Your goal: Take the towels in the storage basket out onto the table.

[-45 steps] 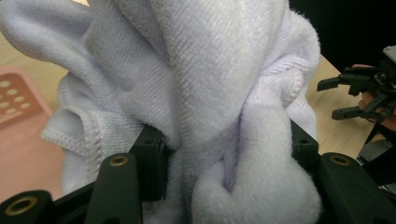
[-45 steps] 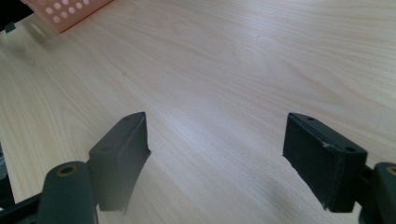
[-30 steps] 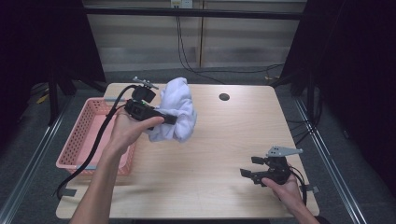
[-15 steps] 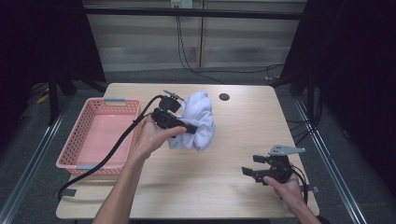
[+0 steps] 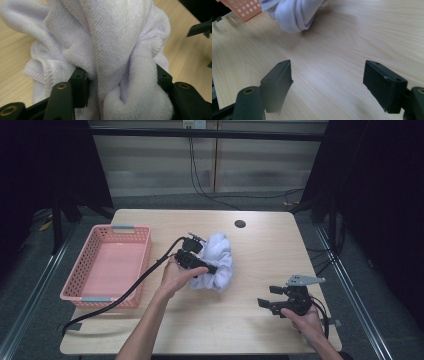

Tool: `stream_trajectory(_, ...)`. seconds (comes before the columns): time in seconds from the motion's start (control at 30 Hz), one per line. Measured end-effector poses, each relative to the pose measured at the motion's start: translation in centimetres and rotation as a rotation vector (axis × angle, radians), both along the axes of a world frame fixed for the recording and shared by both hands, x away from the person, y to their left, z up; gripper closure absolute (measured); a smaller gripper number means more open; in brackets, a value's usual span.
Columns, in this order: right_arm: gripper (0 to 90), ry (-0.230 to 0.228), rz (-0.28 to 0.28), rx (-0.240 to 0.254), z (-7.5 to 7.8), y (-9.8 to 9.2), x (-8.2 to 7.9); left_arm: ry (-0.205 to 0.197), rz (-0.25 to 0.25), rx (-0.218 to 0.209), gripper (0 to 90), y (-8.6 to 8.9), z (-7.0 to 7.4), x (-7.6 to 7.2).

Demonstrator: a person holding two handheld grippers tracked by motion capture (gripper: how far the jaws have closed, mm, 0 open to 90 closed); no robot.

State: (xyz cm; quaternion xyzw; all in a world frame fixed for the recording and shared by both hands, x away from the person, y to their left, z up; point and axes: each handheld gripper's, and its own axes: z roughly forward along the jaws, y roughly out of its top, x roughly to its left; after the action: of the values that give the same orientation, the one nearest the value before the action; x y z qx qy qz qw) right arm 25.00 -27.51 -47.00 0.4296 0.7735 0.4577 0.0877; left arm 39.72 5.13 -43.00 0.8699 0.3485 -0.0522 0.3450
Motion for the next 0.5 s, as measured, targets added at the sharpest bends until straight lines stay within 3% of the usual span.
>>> stream_trajectory(0.23, 21.8, -0.007, -0.004, -0.009, -0.1, 0.0, 0.1, 0.002, 0.002, -0.001, 40.8, -0.8, -1.6, -0.1)
stream_trajectory(0.33, 21.5, -0.006, -0.002, -0.010, -0.1, 0.0, 0.0, -0.009, -0.018, 0.024, 37.0, -1.3, -2.5, -0.2)
stream_trajectory(0.37, 21.5, -0.004, 0.000, -0.012, -0.1, 0.0, 0.0, -0.015, -0.029, 0.005, 31.3, -1.4, -2.8, -0.2)
stream_trajectory(0.5, 21.6, -0.004, 0.000, -0.010, -0.1, 0.0, 0.0, -0.013, -0.026, -0.015, 25.1, -1.4, -2.7, -0.1)
